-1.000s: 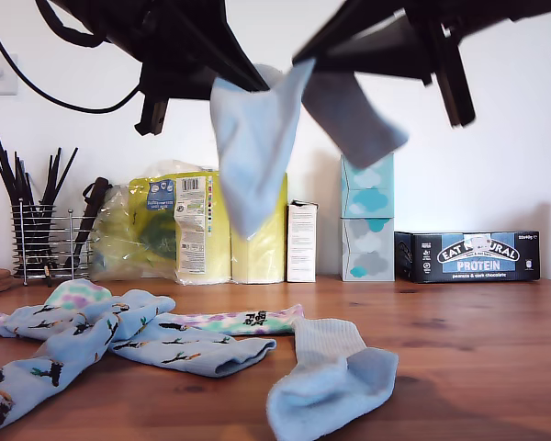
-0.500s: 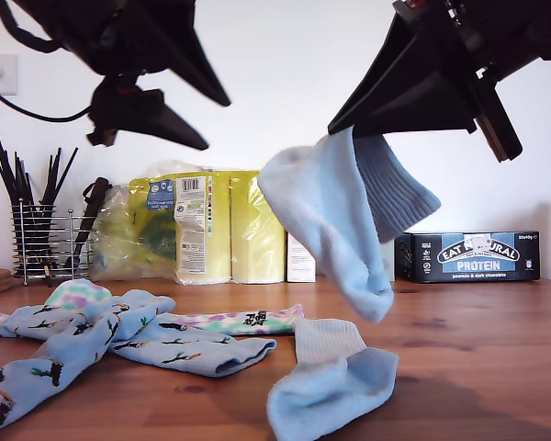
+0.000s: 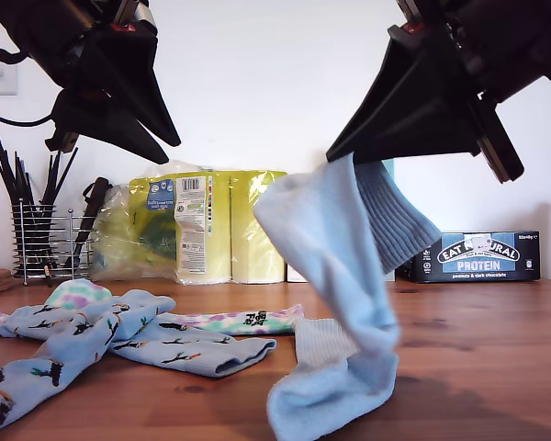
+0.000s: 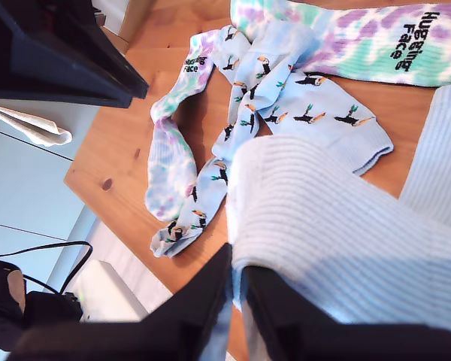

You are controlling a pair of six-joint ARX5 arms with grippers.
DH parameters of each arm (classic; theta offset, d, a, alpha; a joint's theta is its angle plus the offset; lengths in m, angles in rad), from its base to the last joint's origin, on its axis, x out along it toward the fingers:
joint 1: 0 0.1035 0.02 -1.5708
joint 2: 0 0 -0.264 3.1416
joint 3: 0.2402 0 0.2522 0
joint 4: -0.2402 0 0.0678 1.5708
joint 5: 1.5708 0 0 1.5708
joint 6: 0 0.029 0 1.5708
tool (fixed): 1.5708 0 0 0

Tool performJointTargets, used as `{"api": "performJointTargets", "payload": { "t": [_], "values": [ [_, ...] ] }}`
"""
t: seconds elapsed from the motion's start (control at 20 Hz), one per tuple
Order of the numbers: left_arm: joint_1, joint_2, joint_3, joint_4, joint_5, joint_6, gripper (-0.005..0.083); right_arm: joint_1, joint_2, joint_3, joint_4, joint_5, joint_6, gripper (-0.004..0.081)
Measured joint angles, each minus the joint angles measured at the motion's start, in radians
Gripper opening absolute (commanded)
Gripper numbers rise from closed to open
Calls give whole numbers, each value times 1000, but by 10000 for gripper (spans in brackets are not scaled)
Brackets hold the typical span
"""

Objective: Pair up the socks based on colour and pattern, by placing each sock on top of its pair

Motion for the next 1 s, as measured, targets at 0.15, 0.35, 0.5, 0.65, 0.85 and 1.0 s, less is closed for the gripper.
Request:
{"api": "performJointTargets", "payload": {
  "t": [0.15, 0.35, 0.5, 0.65, 0.85, 1.0],
  "values": [
    [0, 0, 0, 2, 0, 3, 138, 0, 59, 3, 9, 41, -50, -13],
    [0, 0, 0, 23, 0, 3, 138, 0, 314, 7, 142, 69, -163, -13],
    [-2, 0, 0, 23, 2, 3, 138, -1, 398, 7, 177, 125, -280, 58],
    [-19, 0, 0, 24, 2, 5, 138, -1, 401, 7, 178, 149, -330, 325],
    [-51, 0, 0, 32, 3, 12, 138, -1, 373, 21, 88, 149, -330, 372],
    [-56, 0, 0, 43, 3, 12, 138, -1, 279, 104, -91, 154, -329, 373]
  ]
}}
